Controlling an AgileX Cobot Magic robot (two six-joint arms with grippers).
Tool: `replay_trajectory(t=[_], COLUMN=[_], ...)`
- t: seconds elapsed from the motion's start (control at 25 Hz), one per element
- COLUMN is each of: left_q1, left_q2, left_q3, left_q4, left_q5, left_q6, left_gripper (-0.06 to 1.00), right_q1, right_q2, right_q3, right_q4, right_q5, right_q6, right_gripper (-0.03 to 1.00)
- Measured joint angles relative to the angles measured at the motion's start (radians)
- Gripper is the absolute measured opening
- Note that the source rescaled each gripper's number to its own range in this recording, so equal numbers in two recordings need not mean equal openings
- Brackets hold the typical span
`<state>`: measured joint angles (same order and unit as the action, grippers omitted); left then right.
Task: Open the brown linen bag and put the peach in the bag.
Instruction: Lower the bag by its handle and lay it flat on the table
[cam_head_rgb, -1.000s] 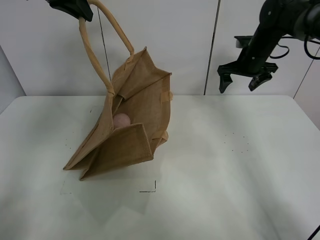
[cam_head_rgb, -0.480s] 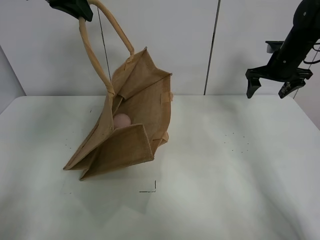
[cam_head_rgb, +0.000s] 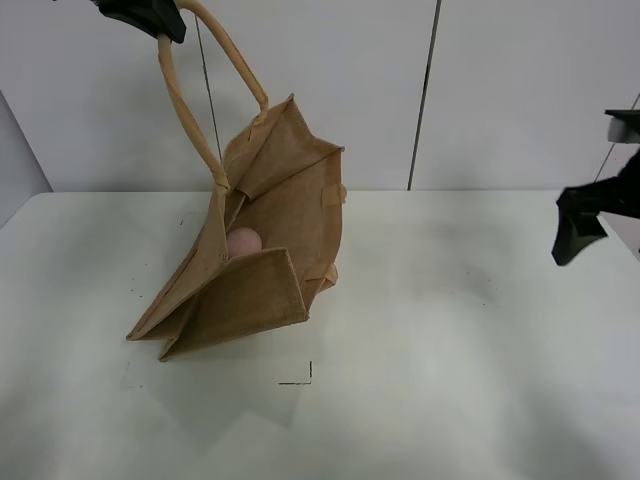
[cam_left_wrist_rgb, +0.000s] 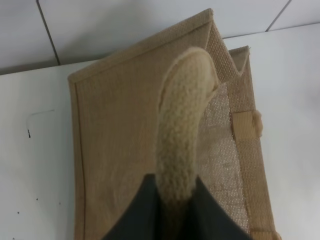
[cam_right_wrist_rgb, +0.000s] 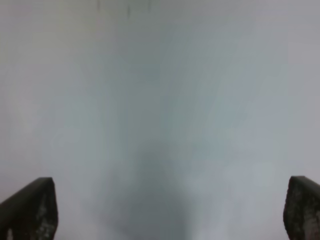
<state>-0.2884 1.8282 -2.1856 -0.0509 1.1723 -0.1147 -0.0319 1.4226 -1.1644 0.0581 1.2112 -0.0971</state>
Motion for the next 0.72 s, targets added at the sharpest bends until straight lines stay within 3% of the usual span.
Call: replay_trajectory(t=[0.24,0.36,0.72], left_q1=[0.0,0.0,0.0], left_q2=[0.0,0.0,0.0], left_q3=[0.0,0.0,0.0], left_q4=[0.0,0.0,0.0], left_q5=[0.0,0.0,0.0], left_q6=[0.0,0.0,0.001], left_gripper=[0.0,0.0,0.0], right_q1=[0.0,0.0,0.0], right_q2=[-0.36,-0.54,-0.989], right_q3=[0.299,0.428,0.655], right_q4=[0.0,0.0,0.001], right_q5=[-0.004,-0.056,-0.156], right_q6=[0.0,0.0,0.0], right_gripper=[1.0,1.0,1.0])
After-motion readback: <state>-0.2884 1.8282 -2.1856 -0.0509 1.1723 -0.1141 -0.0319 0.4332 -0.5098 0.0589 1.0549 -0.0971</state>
